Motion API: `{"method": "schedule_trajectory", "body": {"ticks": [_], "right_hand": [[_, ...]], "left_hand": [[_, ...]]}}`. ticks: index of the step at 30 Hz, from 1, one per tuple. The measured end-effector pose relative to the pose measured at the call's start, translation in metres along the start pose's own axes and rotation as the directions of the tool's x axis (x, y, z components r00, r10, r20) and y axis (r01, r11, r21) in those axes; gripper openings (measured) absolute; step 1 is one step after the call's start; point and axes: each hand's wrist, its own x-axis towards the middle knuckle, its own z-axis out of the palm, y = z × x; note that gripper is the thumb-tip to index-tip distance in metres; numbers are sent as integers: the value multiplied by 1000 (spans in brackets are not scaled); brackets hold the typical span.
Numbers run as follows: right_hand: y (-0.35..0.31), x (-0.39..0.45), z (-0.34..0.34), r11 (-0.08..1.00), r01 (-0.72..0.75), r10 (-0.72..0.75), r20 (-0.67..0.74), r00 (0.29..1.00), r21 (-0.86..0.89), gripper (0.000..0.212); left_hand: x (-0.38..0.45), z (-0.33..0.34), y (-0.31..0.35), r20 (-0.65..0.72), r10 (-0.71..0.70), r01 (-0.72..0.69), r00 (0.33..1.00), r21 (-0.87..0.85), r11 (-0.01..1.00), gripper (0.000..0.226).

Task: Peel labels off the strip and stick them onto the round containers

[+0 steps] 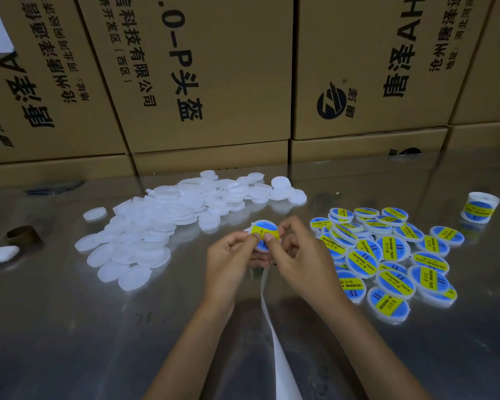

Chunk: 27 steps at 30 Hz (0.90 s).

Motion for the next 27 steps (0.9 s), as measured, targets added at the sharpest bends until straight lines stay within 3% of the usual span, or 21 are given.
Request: {"method": "schedule_trajectory", "body": {"ticks": [5,9,13,18,21,25,27], "right_hand": [[0,-1,0,999,6,-8,47,999,53,19],[0,2,-2,986,-73,76,-15,997,149,37],[0,0,1,972,-116,107,54,993,206,47],[-2,1,0,964,-29,12,66,998,265,25],[-1,1,-4,959,19,-20,-1,1000,281,12],[0,2,-6,954,5,24,-95,995,300,25],[-1,3,-7,939,-9,51,-112,992,345,23]], "left_hand": [[1,-2,2,12,-29,29,1000,-19,999,22],[2,-3,5,26,-68,70,997,-112,991,20],[2,-3,6,115,-136,158,984,-213,964,12],[0,-1,8,225,-188,242,956,-244,939,25],[-3,0,10,232,-171,216,958,-184,959,24],[-6,4,8,232,-107,103,967,28,994,36],[-7,6,6,221,-36,17,974,88,996,28]]}}
